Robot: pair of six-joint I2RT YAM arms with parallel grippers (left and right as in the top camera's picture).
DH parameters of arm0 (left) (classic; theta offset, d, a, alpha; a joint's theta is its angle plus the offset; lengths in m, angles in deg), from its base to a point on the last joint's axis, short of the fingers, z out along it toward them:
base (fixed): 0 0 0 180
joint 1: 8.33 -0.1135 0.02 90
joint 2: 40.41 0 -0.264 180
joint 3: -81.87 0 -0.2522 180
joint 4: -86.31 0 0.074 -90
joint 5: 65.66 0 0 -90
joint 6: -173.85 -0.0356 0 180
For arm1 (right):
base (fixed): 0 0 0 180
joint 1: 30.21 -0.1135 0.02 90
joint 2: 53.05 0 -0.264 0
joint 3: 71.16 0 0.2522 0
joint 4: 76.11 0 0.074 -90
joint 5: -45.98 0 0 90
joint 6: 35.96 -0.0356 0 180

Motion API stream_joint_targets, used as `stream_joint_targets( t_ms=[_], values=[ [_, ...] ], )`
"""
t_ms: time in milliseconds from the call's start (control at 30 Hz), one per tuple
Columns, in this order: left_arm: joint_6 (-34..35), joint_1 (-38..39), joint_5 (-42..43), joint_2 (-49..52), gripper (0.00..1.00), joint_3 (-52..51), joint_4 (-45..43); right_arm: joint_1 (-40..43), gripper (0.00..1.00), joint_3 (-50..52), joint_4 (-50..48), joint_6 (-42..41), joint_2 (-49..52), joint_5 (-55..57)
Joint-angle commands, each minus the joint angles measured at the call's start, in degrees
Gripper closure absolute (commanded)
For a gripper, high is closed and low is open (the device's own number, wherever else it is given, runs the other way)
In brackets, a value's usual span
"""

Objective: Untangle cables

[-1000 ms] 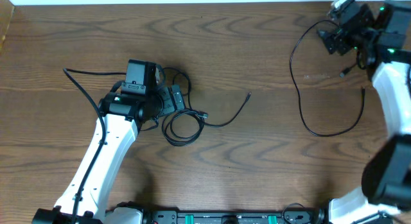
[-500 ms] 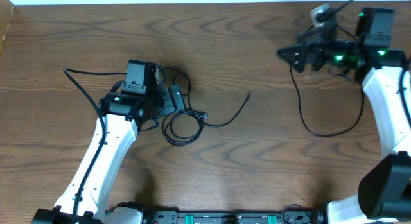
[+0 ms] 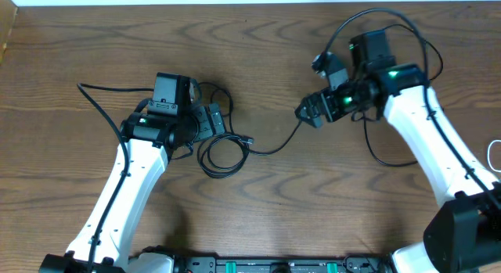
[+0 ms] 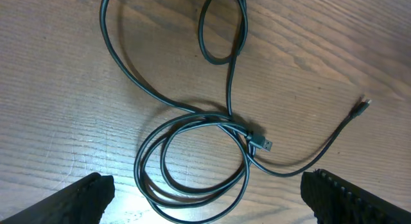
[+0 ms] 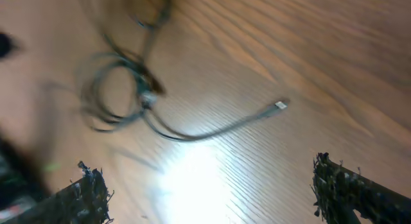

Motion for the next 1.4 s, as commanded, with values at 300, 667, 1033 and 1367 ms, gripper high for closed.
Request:
stream_joint_targets(
  t_ms=[300,667,1033,1367],
  values=[
    [-0.4,-0.1,-0.7,0.0,0.01,-0.1,0.2,-1.1,0.80,0.8,-16.1,-10.5,7.0,27.2],
    [-0.4,-0.1,-0.7,0.0,0.01,-0.1,0.2,2.9,0.97,0.8,-28.5,-7.6,19.2,28.2],
    [-0.4,-0.1,-0.7,0.0,0.01,-0.1,0.2,9.3,0.99,0.8,-36.9,-1.2,28.2,24.0],
    [-0.4,-0.1,-0.7,0.0,0.01,-0.1,0.2,22.3,0.99,0.8,-43.2,-0.9,29.6,30.1]
  ],
)
